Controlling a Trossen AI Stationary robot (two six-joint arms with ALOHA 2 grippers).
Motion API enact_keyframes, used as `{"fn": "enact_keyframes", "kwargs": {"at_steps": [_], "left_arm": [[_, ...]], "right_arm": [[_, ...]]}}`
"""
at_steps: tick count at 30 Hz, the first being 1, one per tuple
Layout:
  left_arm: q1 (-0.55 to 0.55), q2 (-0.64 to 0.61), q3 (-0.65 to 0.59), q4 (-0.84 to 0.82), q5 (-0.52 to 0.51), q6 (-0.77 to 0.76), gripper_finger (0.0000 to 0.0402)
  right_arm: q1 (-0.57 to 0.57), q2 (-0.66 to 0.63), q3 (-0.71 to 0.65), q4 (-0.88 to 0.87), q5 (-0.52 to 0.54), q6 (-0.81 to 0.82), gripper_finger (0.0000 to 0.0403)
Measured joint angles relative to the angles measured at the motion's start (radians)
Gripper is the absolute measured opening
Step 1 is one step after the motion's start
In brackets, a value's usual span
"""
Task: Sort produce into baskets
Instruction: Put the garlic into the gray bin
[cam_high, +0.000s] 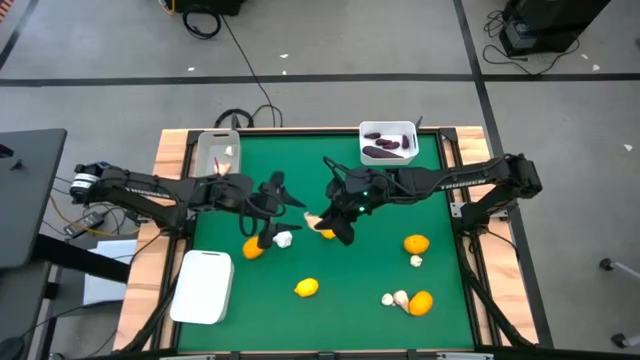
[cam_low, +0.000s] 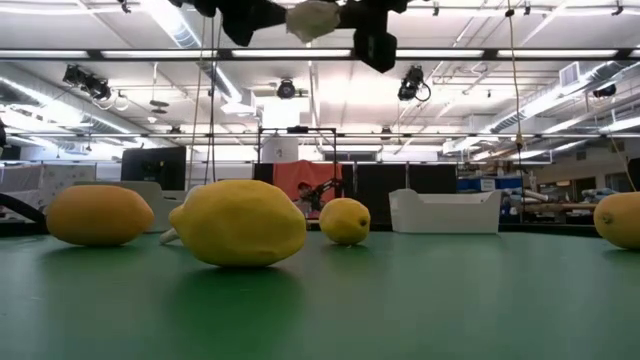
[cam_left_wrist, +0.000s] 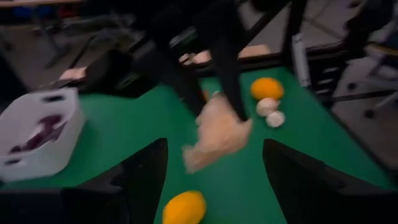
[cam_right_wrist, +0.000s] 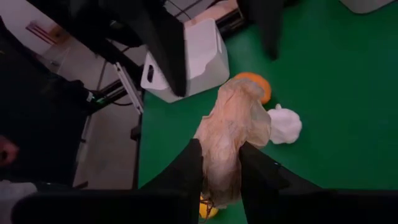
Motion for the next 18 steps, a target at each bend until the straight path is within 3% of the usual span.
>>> {"fn": "enact_keyframes", "kwargs": {"at_steps": [10, 18], "left_arm": [[0.000, 0.015, 0.000, 0.023, 0.027, -0.008, 0.0194], [0.000, 0.042, 0.000, 0.051, 0.028, -0.043, 0.0180]], "right_arm": [[0.000, 0.000, 0.000, 0.061, -0.025, 0.002, 0.0089], [0.000, 0.000, 0.000, 0.069, -0.032, 0.014, 0.0089]]}}
